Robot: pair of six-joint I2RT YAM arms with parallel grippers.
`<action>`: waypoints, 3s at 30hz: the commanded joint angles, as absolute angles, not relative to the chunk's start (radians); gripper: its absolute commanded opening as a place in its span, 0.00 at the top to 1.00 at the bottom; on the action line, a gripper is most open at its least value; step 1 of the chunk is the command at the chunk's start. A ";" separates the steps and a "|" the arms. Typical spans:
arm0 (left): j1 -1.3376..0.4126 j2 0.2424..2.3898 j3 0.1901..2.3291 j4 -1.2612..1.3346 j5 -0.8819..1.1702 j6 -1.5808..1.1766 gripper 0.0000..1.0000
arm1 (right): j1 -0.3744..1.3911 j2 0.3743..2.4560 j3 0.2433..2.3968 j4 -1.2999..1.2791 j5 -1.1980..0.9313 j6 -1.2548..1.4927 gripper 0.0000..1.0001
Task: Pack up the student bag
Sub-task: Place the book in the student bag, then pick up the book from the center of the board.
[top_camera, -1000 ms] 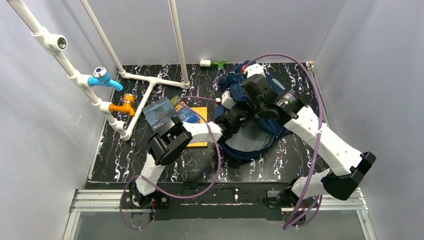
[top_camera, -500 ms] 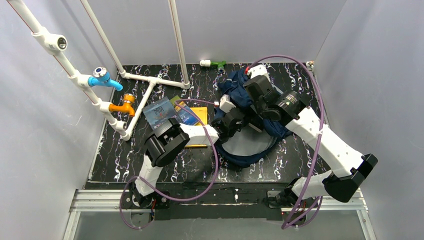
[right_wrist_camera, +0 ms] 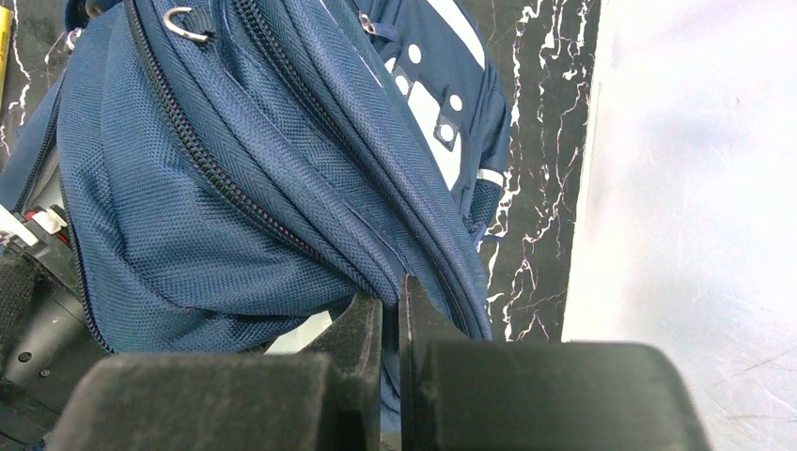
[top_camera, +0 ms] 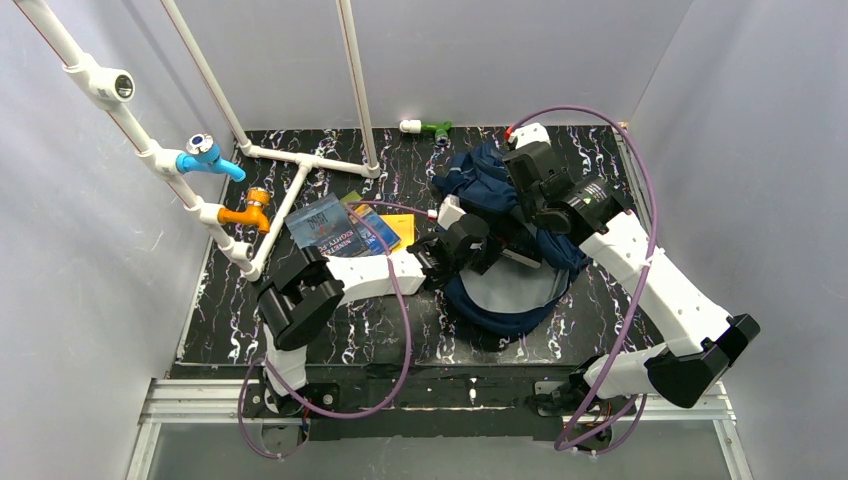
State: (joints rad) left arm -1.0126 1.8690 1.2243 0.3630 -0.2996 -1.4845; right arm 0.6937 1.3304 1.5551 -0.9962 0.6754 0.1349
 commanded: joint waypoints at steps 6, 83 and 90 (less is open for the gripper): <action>-1.008 1.709 1.263 0.132 -0.126 -1.405 0.02 | 0.657 1.313 1.597 -0.910 0.732 0.120 0.99; -0.967 0.456 0.972 -0.603 -0.161 -0.584 0.02 | 0.698 2.160 1.317 0.405 -0.388 1.050 0.55; -0.966 0.487 0.976 -0.600 -0.143 -0.601 0.02 | 0.696 2.203 1.282 0.555 -0.452 1.134 0.77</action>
State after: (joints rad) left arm -0.9707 0.4656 0.9585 -0.5926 -0.1486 -0.6022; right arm 0.6941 2.1796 1.3018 0.4202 -0.3824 1.0645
